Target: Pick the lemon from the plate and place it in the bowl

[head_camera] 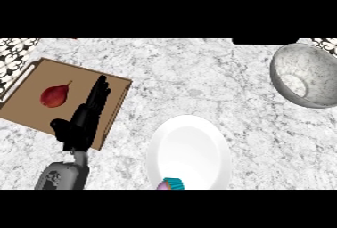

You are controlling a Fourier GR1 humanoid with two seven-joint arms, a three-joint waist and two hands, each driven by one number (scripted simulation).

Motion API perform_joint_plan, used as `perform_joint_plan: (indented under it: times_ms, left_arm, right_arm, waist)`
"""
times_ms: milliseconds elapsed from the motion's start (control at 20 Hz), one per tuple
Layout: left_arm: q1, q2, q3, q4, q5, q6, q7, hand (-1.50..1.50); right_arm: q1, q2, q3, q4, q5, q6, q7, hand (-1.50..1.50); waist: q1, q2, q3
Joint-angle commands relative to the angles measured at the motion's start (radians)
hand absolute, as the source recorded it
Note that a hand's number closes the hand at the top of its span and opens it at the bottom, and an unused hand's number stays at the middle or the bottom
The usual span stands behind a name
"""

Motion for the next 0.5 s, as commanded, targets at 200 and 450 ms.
perform_joint_plan:
  times_ms: [200, 450]
  left_arm:
    - [0.014, 0.008, -0.009, -0.023, 0.005, -0.022, -0.007, 0.00]
    - [0.001, 0.002, -0.016, -0.008, -0.012, -0.010, -0.002, 0.00]
  right_arm:
    - [-0.018, -0.176, -0.194, -0.050, -0.293, 0.008, -0.036, 1.50]
    - [-0.043, -0.239, -0.322, 0.167, -0.430, 0.083, -0.114, 1.50]
  waist:
    - [0.032, 0.011, 0.002]
    - [0.038, 0.016, 0.003]
